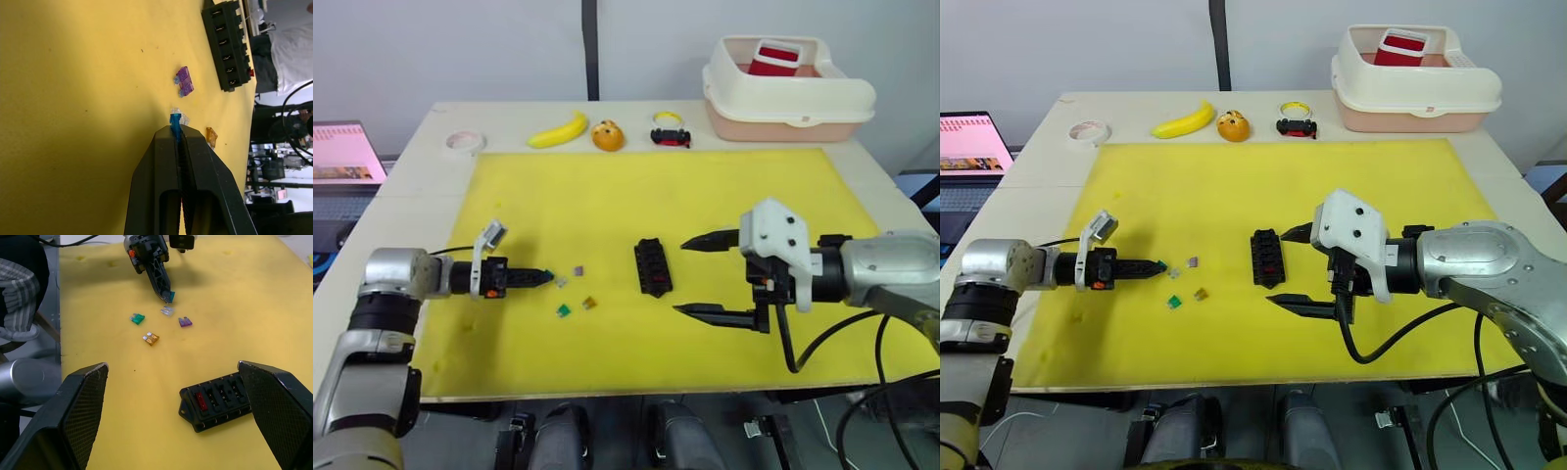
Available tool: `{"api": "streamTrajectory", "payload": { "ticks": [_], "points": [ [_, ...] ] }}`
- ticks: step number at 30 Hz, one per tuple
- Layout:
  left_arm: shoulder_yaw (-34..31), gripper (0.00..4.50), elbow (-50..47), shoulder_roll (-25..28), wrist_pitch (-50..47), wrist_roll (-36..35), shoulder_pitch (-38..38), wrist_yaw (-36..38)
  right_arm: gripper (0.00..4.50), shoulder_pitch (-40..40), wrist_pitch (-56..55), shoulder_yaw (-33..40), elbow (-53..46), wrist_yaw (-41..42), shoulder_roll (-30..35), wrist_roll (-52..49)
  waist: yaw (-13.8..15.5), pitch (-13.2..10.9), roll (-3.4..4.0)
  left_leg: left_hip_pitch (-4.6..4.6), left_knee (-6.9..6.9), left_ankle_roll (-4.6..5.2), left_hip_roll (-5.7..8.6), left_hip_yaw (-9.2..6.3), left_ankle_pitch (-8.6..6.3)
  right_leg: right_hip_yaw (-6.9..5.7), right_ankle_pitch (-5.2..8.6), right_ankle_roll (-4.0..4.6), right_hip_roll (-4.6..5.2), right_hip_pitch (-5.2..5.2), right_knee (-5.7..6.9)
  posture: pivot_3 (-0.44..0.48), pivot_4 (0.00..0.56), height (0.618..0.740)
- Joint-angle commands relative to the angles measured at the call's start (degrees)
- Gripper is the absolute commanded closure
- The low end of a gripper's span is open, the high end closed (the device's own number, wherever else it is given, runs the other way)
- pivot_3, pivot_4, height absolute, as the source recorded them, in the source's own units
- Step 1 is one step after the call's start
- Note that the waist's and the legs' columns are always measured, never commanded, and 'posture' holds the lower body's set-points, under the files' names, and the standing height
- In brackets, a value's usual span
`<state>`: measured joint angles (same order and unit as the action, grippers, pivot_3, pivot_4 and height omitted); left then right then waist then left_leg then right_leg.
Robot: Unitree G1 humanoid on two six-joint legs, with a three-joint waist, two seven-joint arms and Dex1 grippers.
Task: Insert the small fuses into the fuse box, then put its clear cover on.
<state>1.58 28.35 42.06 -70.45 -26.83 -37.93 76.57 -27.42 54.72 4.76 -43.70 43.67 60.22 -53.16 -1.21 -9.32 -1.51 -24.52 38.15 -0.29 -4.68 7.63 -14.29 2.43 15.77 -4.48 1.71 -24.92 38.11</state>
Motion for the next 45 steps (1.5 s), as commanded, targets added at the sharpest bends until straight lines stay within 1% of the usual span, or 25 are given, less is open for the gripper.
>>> {"api": "streamTrajectory", "payload": {
  "ticks": [1,3,5,7,11,15,22,26,29,31,35,39,45],
  "points": [
    [1.42,4.18,0.43,1.65,0.64,0.84,0.95,-1.57,0.0,-0.89,-0.72,0.54,-0.61,0.01,-0.23,-0.21,0.0,0.0,0.0,0.01,0.0,0.0,0.0,0.0,0.0,0.0,0.0,0.0,0.0,0.0,0.0,0.0,0.15,0.739],
    [1.71,3.6,0.72,2.16,1.21,0.89,0.89,-1.31,0.0,-0.96,-0.82,0.34,-0.49,0.05,-0.37,-0.03,0.03,0.0,0.0,0.01,0.0,0.0,0.0,0.01,0.0,0.0,0.0,0.0,0.0,0.0,0.0,0.0,0.15,0.739],
    [1.79,2.55,1.36,2.96,1.59,0.73,0.17,-0.8,0.0,-1.02,-0.93,0.21,-0.33,0.19,-0.46,0.18,0.06,0.0,0.0,0.02,0.0,0.0,0.0,0.01,0.0,0.0,0.01,0.02,0.0,0.01,0.0,0.0,0.15,0.739],
    [1.87,1.66,2.77,3.81,1.77,0.68,-1.14,-0.33,0.0,-1.08,-0.97,0.15,-0.24,0.25,-0.57,0.32,0.11,0.0,0.0,0.03,0.0,0.0,0.0,0.0,0.0,0.0,0.01,0.03,0.0,0.01,0.01,0.0,0.15,0.739],
    [3.91,1.66,5.76,5.53,4.18,1.57,-3.64,1.63,0.0,-1.11,-1.28,-0.12,-0.09,0.39,-0.81,0.82,0.02,0.0,0.0,0.05,0.0,0.0,-0.04,-0.02,0.0,0.0,-0.03,0.11,-0.06,0.0,0.01,0.0,0.15,0.739],
    [6.44,1.66,9.2,5.64,7.04,2.91,-6.81,3.24,0.0,-1.31,-1.61,-0.46,0.19,0.61,-0.96,1.36,0.36,0.0,0.0,0.04,0.0,0.0,-0.04,0.0,0.0,0.0,-0.03,0.11,-0.05,0.0,0.01,0.0,0.15,0.739],
    [12.87,1.66,13.24,3.17,12.84,6.27,-10.75,10.42,0.0,-1.96,-2.04,-1.41,0.59,0.66,-1.45,2.28,0.62,0.0,0.0,0.02,0.01,0.0,-0.03,0.02,0.0,0.0,-0.02,0.12,-0.03,0.01,0.0,0.0,0.15,0.739],
    [14.69,1.66,17.52,1.37,15.25,8.48,-13.69,14.13,0.0,-2.19,-2.09,-1.68,0.43,0.76,-1.39,3.01,0.76,0.0,0.0,-0.02,0.04,0.0,0.01,0.02,0.0,-0.01,-0.01,0.14,0.01,0.01,-0.02,0.0,0.15,0.739],
    [15.61,1.66,20.94,-0.78,18.4,10.78,-15.12,15.38,0.0,-2.08,-2.06,-1.59,0.29,0.77,-1.14,3.33,0.96,0.0,0.0,-0.03,0.05,0.0,0.05,0.02,0.0,-0.01,-0.01,0.15,0.05,0.02,-0.03,0.0,0.15,0.739],
    [15.73,1.66,21.74,-1.65,19.11,10.6,-15.88,15.88,0.0,-2.01,-1.92,-1.43,0.19,0.64,-1.14,3.33,1.25,0.0,0.0,-0.03,0.05,0.0,0.07,0.01,0.0,-0.01,-0.01,0.15,0.08,0.02,-0.03,0.0,0.15,0.739],
    [17.58,1.66,20.24,-1.88,20.14,8.54,-16.39,15.93,0.0,-1.61,-1.58,-0.98,-0.3,0.3,-0.97,3.24,1.96,0.0,0.0,-0.05,0.08,0.0,0.08,0.01,0.0,0.0,-0.01,0.15,0.12,0.03,-0.04,0.0,0.15,0.739],
    [18.07,1.66,23.66,-2.39,23.71,9.85,-17.99,15.93,0.0,-1.36,-1.6,-2.19,-2.41,-0.29,-0.82,4.09,1.98,0.0,0.0,-0.09,0.1,0.0,0.16,0.01,0.0,0.0,-0.01,0.15,0.21,0.03,-0.06,0.0,0.15,0.739],
    [18.43,1.66,26.23,-2.63,27.95,7.96,-19.22,15.93,0.0,-2.08,-1.58,-3.92,-4.3,-1.36,-1.48,4.19,2.0,0.0,0.0,-0.09,0.11,0.0,0.16,-0.02,0.0,-0.03,-0.01,0.15,0.21,0.05,-0.06,0.0,0.15,0.739]
  ]
}}
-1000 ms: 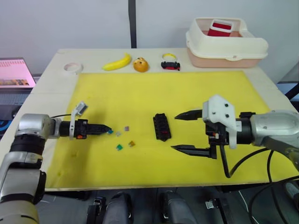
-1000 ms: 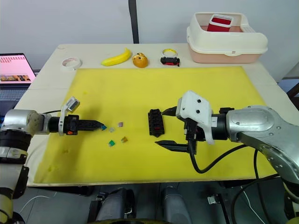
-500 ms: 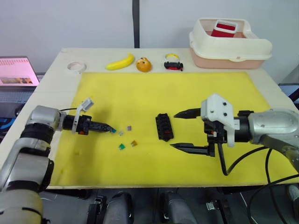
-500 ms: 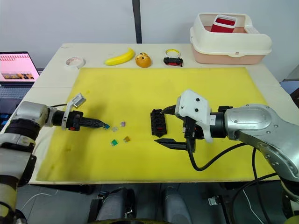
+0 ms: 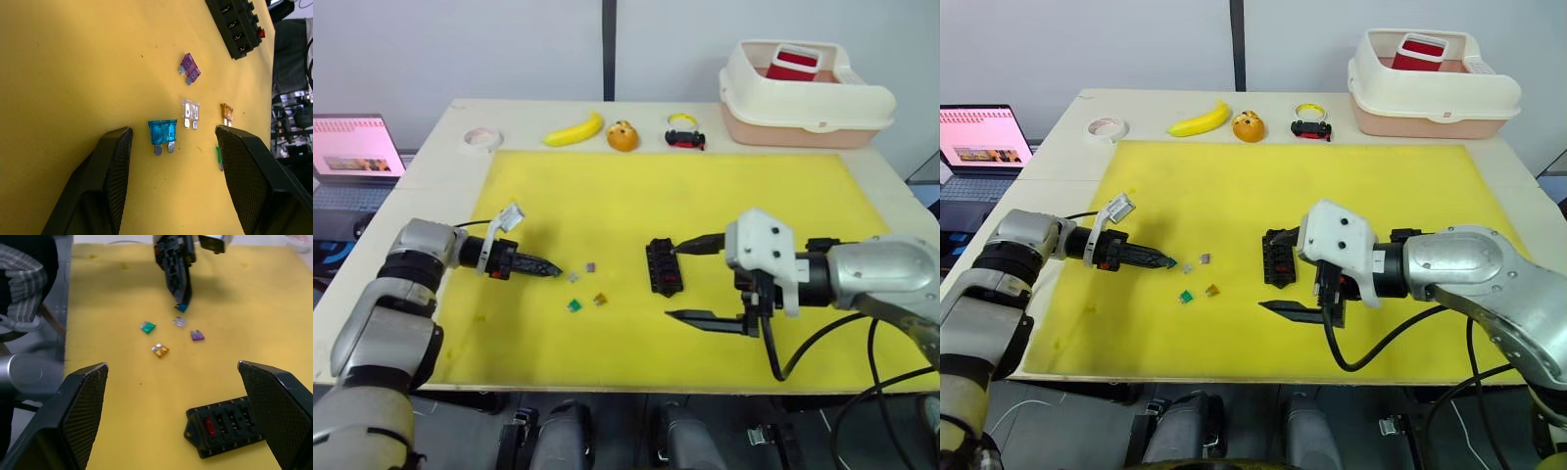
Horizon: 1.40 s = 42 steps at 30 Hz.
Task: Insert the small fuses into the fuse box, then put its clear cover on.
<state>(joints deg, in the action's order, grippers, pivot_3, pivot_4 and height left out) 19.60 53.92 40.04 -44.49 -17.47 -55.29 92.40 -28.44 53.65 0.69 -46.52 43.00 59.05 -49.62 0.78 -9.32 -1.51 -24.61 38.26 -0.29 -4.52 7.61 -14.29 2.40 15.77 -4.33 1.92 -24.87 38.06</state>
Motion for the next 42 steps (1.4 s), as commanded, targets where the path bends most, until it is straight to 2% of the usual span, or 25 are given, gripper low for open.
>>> {"api": "streamTrajectory", "payload": {
  "ticks": [1,13,31,42],
  "points": [
    [0.25,1.66,1.1,-1.07,2.2,-1.9,-2.33,0.1,0.0,-1.64,-0.43,-0.31,-1.34,-1.03,-0.81,0.58,0.04,0.0,0.0,0.0,0.01,0.0,0.0,0.0,0.0,-0.01,0.0,0.0,0.0,0.01,0.0,0.0,0.15,0.739],
    [1.78,1.66,3.52,-2.13,4.29,-2.45,-3.42,0.1,0.0,-4.64,-0.2,-3.05,0.42,-0.95,-2.5,2.67,-0.26,0.0,-0.01,-0.38,0.06,0.01,0.0,-0.02,0.0,-0.03,-0.02,-0.03,-0.04,-0.34,0.03,0.0,0.15,0.739],
    [4.49,1.66,1.3,2.85,5.76,-4.39,0.46,0.1,0.0,-4.41,-0.52,-3.08,0.66,1.04,-2.05,4.46,-1.63,0.0,-0.01,-0.41,0.05,0.01,-0.15,-0.06,0.0,-0.05,-0.04,-0.08,-0.23,-0.42,0.08,0.0,0.15,0.739],
    [3.78,1.66,0.34,4.99,5.29,-4.96,2.05,0.1,0.0,-4.8,-1.2,-3.63,1.58,2.73,-2.4,6.2,-1.95,0.0,0.0,-0.41,0.05,0.01,-0.22,-0.02,0.0,-0.03,-0.1,-0.17,-0.3,-0.48,0.09,0.0,0.15,0.739]
  ]
}}
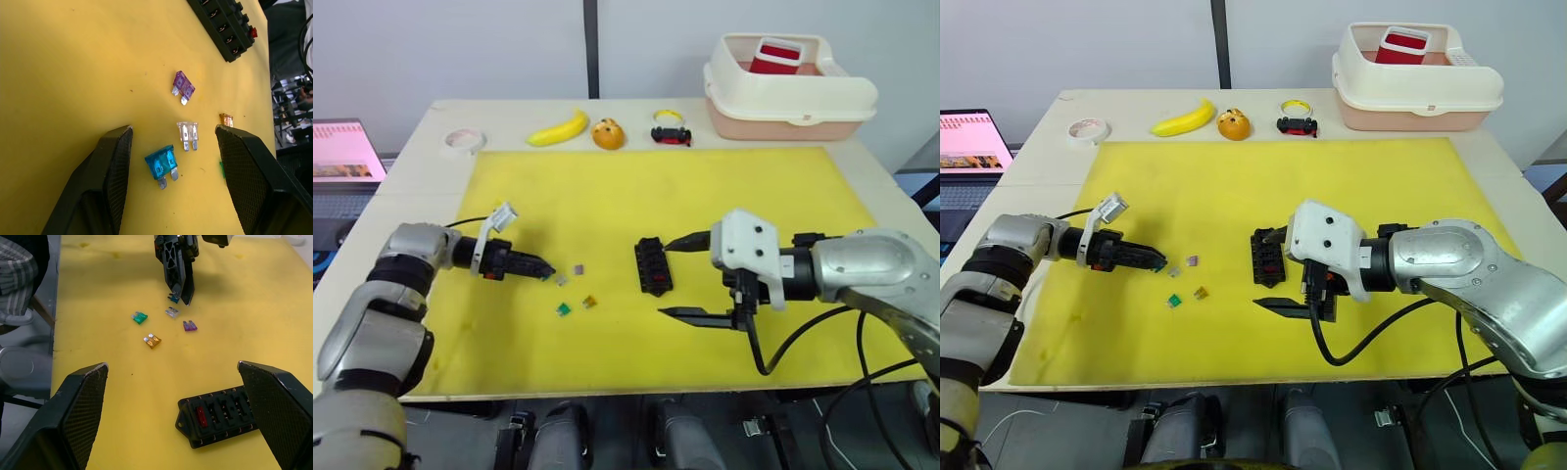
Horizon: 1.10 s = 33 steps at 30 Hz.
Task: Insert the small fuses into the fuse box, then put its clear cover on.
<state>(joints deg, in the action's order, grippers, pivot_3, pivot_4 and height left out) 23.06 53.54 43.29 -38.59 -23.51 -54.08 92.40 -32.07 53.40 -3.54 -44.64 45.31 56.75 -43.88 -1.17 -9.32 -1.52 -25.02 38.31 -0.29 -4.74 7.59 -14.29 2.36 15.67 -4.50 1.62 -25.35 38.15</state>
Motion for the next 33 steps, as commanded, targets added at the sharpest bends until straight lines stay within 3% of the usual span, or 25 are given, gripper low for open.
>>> {"api": "streamTrajectory", "payload": {
  "ticks": [1,3,6,33],
  "points": [
    [0.26,1.9,0.67,1.75,-0.65,1.05,0.92,0.1,0.0,-1.21,-1.03,0.5,-0.27,0.52,-0.14,0.65,0.01,0.0,0.0,0.0,0.0,0.0,0.0,0.0,0.0,0.0,0.0,0.0,0.0,0.0,0.0,0.0,0.15,0.739],
    [0.2,2.44,0.49,1.74,-0.65,1.04,1.13,0.1,0.0,-1.26,-1.16,0.34,-0.21,0.71,-0.23,0.99,0.01,0.0,0.0,0.0,0.0,0.0,0.0,0.01,0.0,0.0,0.02,0.03,0.0,0.0,0.0,0.0,0.15,0.739],
    [0.21,4.01,-0.05,1.74,-0.46,1.12,1.72,0.1,0.0,-1.22,-1.21,0.26,-0.21,0.9,-0.29,1.32,0.14,0.0,0.0,-0.01,0.0,0.0,0.0,0.02,0.0,0.01,0.01,0.01,0.01,-0.01,0.0,0.0,0.15,0.739],
    [-4.62,4.01,-2.66,2.68,-2.29,-0.57,0.95,0.1,0.0,0.06,-1.59,0.04,-0.58,1.57,-0.6,3.41,0.4,0.0,0.0,-0.04,0.02,0.0,0.01,0.04,0.0,0.0,-0.01,-0.02,0.03,-0.01,0.0,0.0,0.15,0.739]
  ]
}}
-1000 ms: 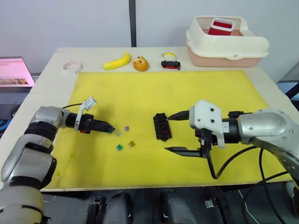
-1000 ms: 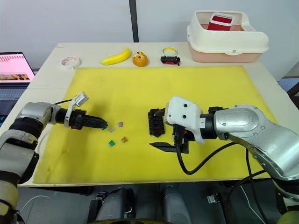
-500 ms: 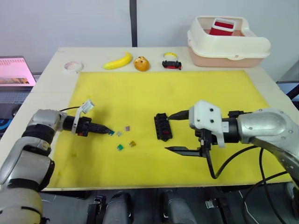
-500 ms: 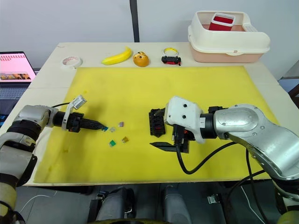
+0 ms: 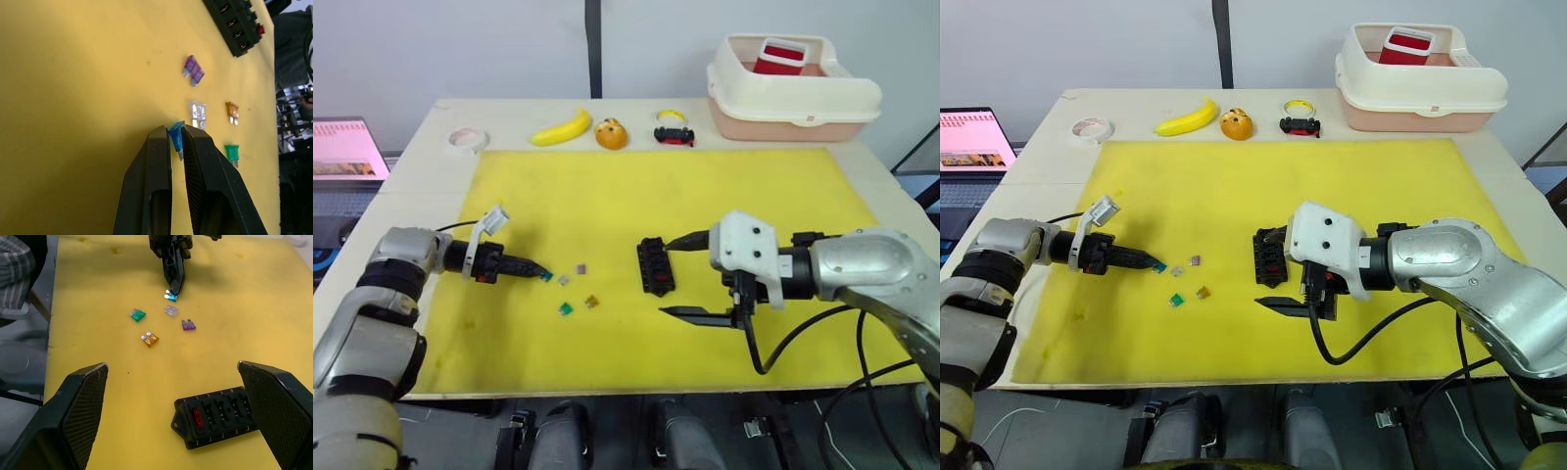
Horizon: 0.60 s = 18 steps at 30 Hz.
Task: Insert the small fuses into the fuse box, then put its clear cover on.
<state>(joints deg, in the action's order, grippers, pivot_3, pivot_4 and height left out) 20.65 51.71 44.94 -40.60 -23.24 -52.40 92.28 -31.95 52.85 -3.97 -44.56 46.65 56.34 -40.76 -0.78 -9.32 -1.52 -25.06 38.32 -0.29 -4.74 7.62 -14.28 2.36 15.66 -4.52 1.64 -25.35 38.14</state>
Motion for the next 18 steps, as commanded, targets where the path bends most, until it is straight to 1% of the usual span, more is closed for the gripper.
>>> {"api": "streamTrajectory", "payload": {
  "ticks": [1,7,13,17,18],
  "points": [
    [-2.71,4.01,-1.0,1.0,-0.69,-1.04,-0.92,0.22,0.0,0.0,-1.04,0.51,-0.69,0.26,-0.17,0.32,0.01,0.0,0.0,0.0,0.0,0.0,0.0,0.0,0.0,0.0,0.0,0.0,0.0,0.0,0.0,0.0,0.15,0.739],
    [-3.8,4.01,-3.9,0.85,-2.11,-1.51,-0.73,0.22,0.0,0.05,-1.14,0.47,-0.56,0.45,-0.25,0.51,0.08,0.0,0.0,-0.01,0.02,0.0,0.0,0.0,0.0,-0.01,-0.01,-0.02,0.0,0.0,0.0,0.0,0.15,0.739],
    [-3.34,4.01,-2.24,1.05,-0.06,1.17,-0.06,0.22,0.0,-0.14,-1.04,0.33,-0.54,0.23,-0.45,0.56,0.05,0.0,0.0,-0.01,0.02,0.0,0.01,0.02,0.0,-0.01,-0.01,-0.02,0.0,0.0,0.0,0.0,0.15,0.739],
    [-2.55,4.01,-1.35,1.63,-0.46,1.63,0.18,0.22,0.0,0.23,-0.67,0.5,-1.12,-0.24,-0.57,0.21,0.05,0.0,0.0,-0.02,0.02,0.0,0.01,0.03,0.0,-0.01,-0.01,-0.03,-0.01,0.0,0.0,0.0,0.15,0.739],
    [-2.18,3.78,-1.46,1.7,-0.63,1.57,0.4,0.22,0.0,0.31,-0.59,0.48,-1.22,-0.4,-0.68,0.13,0.05,0.0,0.0,-0.02,0.02,0.0,0.0,0.03,0.0,-0.01,-0.01,-0.03,-0.01,0.0,0.0,0.0,0.15,0.739]
  ]
}}
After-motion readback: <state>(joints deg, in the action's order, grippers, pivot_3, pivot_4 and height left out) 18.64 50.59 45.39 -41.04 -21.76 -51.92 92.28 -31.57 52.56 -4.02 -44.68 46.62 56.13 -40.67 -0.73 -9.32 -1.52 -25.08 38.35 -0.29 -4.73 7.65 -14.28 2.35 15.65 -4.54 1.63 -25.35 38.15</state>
